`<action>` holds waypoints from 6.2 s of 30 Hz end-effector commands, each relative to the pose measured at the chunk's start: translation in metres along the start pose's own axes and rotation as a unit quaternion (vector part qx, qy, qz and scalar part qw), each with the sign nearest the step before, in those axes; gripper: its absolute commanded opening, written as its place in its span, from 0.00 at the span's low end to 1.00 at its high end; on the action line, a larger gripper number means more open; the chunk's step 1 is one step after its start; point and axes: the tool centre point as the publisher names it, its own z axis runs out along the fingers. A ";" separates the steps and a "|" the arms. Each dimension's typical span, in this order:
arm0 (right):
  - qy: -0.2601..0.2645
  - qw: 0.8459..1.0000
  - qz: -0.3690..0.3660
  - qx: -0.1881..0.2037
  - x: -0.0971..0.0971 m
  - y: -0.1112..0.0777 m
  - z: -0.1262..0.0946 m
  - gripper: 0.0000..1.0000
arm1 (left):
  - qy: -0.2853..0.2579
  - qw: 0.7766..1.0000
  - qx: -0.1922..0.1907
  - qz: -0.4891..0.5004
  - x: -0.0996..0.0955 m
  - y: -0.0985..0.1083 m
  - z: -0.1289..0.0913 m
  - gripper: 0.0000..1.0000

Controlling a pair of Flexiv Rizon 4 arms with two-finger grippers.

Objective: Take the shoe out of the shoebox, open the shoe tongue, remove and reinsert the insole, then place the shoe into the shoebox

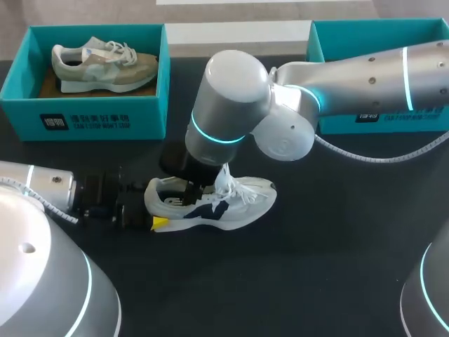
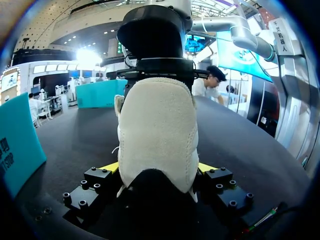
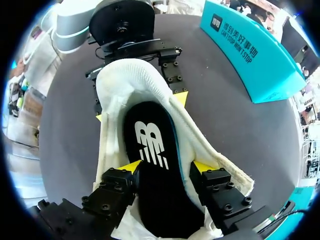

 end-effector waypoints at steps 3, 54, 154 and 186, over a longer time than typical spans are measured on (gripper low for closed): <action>-0.018 1.000 0.006 0.000 0.007 0.002 -0.007 0.63 | -0.001 1.000 0.000 0.000 0.002 0.005 0.004 0.00; -0.005 0.996 -0.078 0.050 -0.011 0.001 0.018 0.31 | -0.001 1.000 0.000 0.000 0.002 0.005 0.004 0.00; 0.079 0.992 -0.089 -0.034 -0.010 0.049 -0.083 0.00 | -0.001 1.000 0.000 0.000 0.002 0.005 0.004 0.00; 0.364 0.930 -0.028 -0.039 -0.001 0.063 -0.109 1.00 | -0.001 1.000 0.000 0.000 0.002 0.005 0.004 0.00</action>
